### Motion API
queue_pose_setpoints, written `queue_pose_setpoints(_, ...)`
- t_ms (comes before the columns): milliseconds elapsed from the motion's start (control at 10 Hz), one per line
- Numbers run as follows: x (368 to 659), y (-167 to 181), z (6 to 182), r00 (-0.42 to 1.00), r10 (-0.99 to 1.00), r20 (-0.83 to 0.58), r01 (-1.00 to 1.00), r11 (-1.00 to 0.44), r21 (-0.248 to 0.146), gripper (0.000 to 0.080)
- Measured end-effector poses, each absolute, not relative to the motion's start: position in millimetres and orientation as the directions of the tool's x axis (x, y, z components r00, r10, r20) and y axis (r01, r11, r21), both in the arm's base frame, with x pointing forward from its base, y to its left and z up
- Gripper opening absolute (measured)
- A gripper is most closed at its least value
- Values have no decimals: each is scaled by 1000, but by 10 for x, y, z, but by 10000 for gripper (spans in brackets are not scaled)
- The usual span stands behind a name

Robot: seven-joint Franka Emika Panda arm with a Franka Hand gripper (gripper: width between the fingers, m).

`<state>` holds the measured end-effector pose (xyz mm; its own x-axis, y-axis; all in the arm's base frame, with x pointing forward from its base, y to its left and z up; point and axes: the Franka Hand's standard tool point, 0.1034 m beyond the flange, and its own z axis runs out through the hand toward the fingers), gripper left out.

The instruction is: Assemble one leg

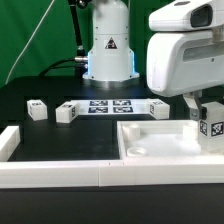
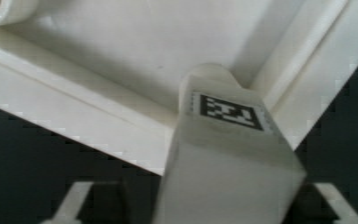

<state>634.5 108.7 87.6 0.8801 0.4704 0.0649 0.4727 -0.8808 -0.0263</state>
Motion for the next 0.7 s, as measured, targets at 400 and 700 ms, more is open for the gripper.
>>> queue_pose_setpoints(400, 6348, 1094, 880, 893, 445, 65, 447, -894, -28, 292)
queue_pose_setpoints(700, 6336, 1151, 868, 975, 214, 62, 217, -975, -49, 292)
